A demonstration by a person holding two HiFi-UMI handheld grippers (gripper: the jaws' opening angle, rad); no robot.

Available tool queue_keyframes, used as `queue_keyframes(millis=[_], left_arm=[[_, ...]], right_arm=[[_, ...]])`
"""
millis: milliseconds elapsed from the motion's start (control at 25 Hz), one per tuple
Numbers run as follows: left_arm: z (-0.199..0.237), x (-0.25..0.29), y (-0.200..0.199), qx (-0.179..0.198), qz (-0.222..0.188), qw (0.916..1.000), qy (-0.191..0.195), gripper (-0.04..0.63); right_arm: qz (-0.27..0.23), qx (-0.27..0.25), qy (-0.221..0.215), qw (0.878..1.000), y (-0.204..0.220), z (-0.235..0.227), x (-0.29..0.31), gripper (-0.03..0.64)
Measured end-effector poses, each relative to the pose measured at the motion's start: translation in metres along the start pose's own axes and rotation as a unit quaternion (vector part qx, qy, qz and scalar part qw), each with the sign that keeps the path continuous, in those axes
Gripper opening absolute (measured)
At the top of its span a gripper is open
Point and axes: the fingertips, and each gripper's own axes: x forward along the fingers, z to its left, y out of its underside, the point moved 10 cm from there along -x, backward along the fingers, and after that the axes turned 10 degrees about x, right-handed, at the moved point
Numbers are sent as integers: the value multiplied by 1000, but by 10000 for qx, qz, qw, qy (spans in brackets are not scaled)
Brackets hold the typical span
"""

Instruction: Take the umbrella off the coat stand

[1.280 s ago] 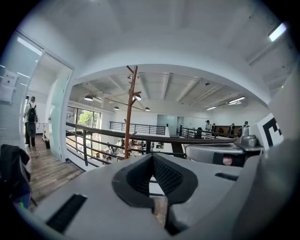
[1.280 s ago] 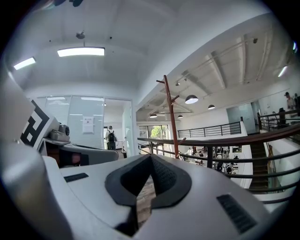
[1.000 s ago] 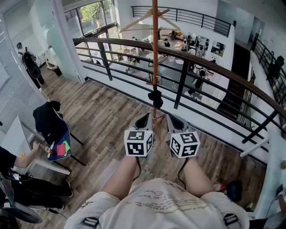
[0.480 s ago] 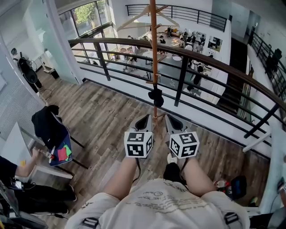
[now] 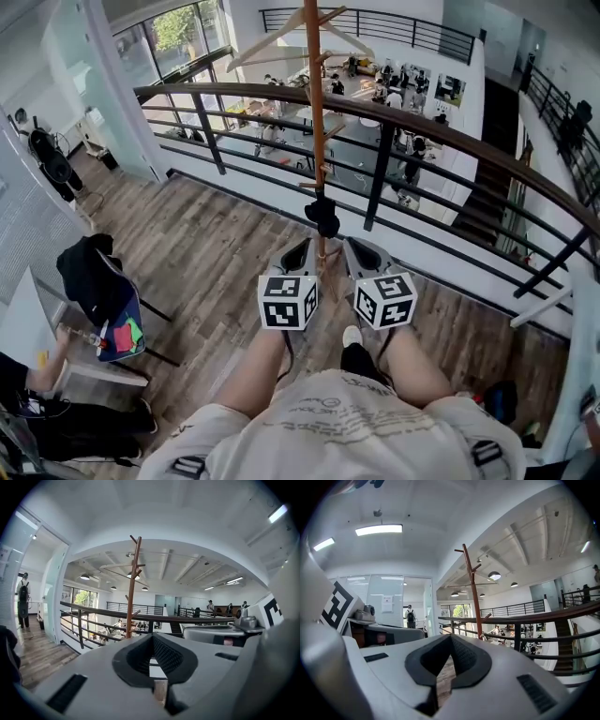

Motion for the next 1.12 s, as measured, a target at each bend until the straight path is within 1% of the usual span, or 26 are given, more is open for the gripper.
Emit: queue_keyframes(millis=[320, 440, 640, 880, 1120], left_arm=[[22, 66, -11, 34, 228, 9997, -47, 5], [25, 87, -17, 32, 296, 9995, -52, 5], [27, 126, -20, 77, 536, 9985, -54, 5], [34, 161, -21, -5, 444, 9985, -325, 5], [37, 209, -40, -48, 486, 9975, -515, 5]], right_arm=[[38, 63, -101, 9999, -28, -47, 54, 2], [74, 130, -108, 9998, -36, -64, 68, 2], [208, 139, -137, 9996, -43, -93, 94, 2], [347, 112, -214, 9991, -47, -127, 124, 3], [448, 20, -421, 9981, -70, -166, 158, 2]])
